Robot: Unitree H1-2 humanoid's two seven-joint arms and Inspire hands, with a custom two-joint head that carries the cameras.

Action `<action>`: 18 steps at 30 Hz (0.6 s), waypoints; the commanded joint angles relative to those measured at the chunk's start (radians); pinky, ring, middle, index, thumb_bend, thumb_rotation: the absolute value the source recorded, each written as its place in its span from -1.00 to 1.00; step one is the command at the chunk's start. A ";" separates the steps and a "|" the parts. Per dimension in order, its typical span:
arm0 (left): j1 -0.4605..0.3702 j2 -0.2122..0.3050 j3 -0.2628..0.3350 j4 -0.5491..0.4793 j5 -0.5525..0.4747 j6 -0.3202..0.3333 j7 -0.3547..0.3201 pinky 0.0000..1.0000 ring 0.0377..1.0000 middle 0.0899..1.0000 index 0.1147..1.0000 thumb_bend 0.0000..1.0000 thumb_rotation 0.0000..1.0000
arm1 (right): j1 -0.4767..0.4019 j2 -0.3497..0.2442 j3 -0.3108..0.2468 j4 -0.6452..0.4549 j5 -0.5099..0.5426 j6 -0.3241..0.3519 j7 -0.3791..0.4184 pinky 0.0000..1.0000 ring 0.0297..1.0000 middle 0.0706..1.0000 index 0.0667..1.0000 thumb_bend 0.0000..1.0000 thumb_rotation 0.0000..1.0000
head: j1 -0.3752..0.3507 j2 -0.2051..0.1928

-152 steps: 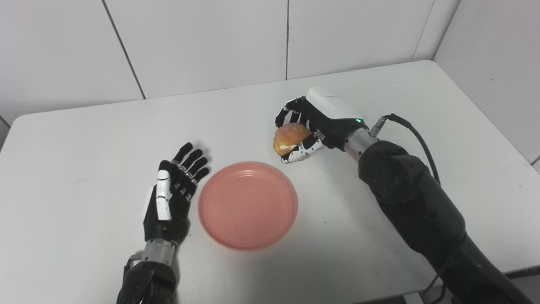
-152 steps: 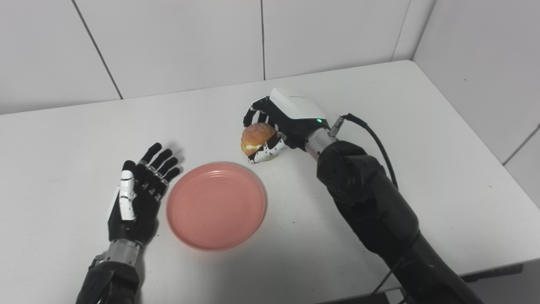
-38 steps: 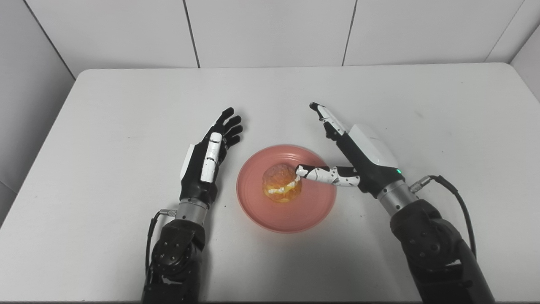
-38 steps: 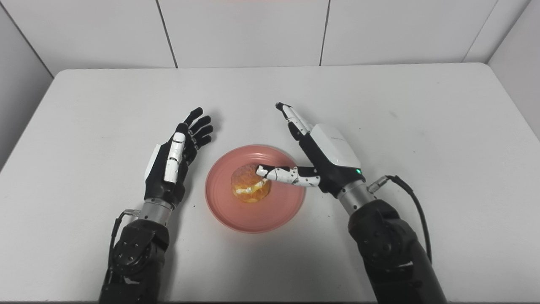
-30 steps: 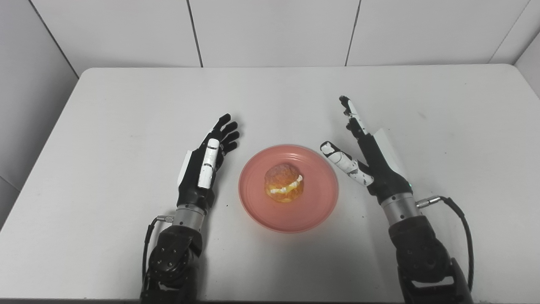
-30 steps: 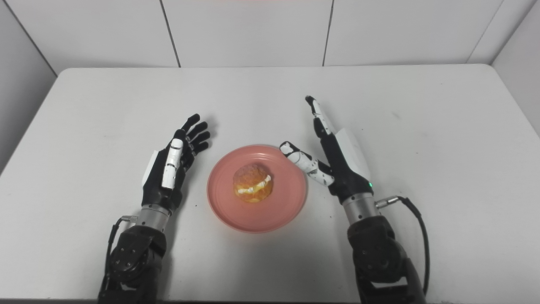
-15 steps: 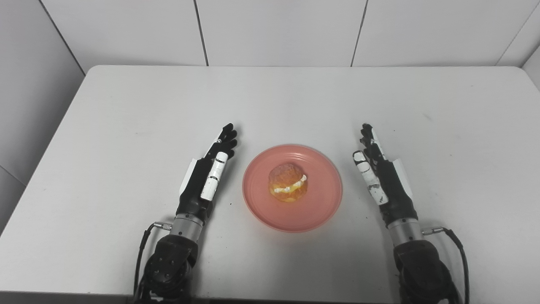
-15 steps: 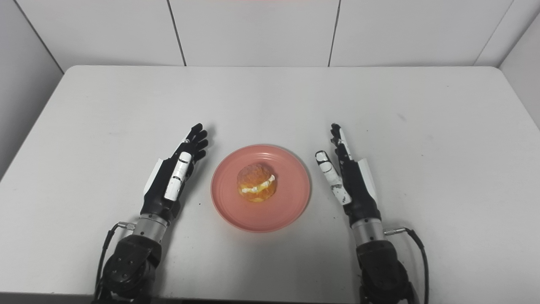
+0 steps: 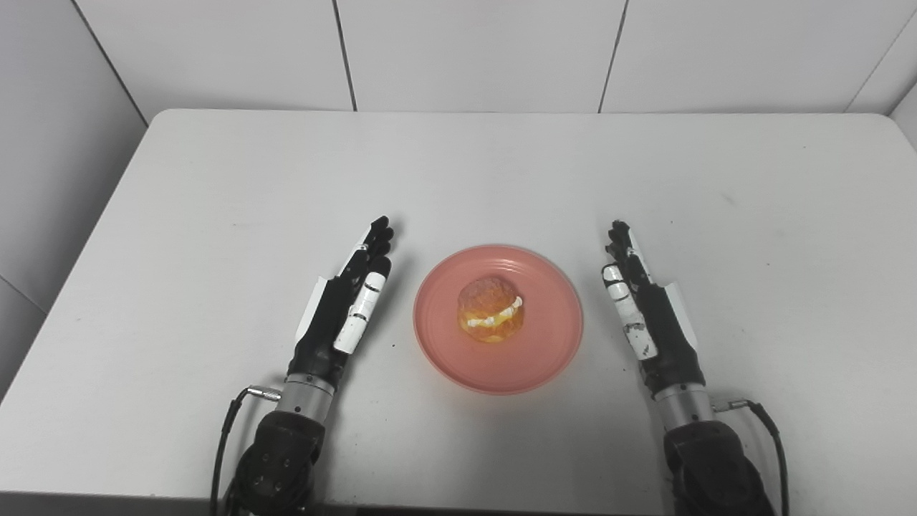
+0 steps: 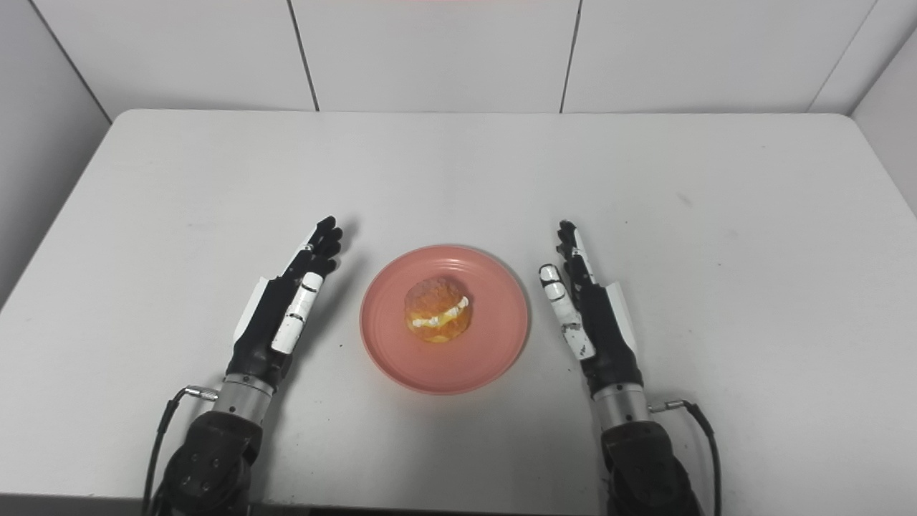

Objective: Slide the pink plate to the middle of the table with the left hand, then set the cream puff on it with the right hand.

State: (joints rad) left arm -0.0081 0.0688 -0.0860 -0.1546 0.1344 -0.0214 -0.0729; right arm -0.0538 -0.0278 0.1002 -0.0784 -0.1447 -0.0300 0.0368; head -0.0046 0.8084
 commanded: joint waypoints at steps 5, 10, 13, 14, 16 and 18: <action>0.006 0.008 0.010 -0.031 -0.015 -0.034 0.002 0.92 0.91 0.91 0.85 0.16 1.00 | 0.014 0.022 0.014 -0.034 0.010 -0.033 -0.006 1.00 1.00 1.00 1.00 -0.33 1.00 | -0.013 -0.003; 0.010 0.009 0.014 -0.032 -0.031 -0.033 -0.005 0.92 0.92 0.91 0.86 0.14 1.00 | 0.020 0.029 0.022 -0.050 -0.018 -0.017 -0.020 1.00 1.00 1.00 1.00 -0.29 1.00 | -0.032 -0.002; 0.010 0.009 0.016 -0.035 -0.048 -0.023 -0.010 0.92 0.92 0.92 0.86 0.14 1.00 | 0.021 0.035 0.023 -0.057 -0.025 -0.008 -0.024 1.00 1.00 1.00 1.00 -0.28 1.00 | -0.051 -0.002; 0.011 0.006 0.019 -0.037 -0.058 -0.015 -0.011 0.92 0.92 0.92 0.86 0.15 1.00 | 0.019 0.036 0.024 -0.054 -0.031 -0.013 -0.026 1.00 1.00 1.00 1.00 -0.28 1.00 | -0.069 -0.003; 0.015 0.001 0.021 -0.040 -0.077 0.002 -0.014 0.91 0.91 0.90 0.85 0.12 1.00 | 0.018 0.036 0.027 -0.048 -0.043 -0.022 -0.031 1.00 1.00 1.00 1.00 -0.25 1.00 | -0.082 -0.005; 0.018 0.000 0.018 -0.039 -0.094 0.003 -0.022 0.94 0.91 0.91 0.85 0.07 1.00 | 0.020 0.037 0.028 -0.048 -0.047 -0.024 -0.034 1.00 1.00 1.00 1.00 -0.23 1.00 | -0.083 -0.004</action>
State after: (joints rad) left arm 0.0117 0.0692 -0.0698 -0.1622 0.0577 -0.0142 -0.0873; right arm -0.0280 0.0002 0.1220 -0.1002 -0.1854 -0.0297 0.0101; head -0.0890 0.8038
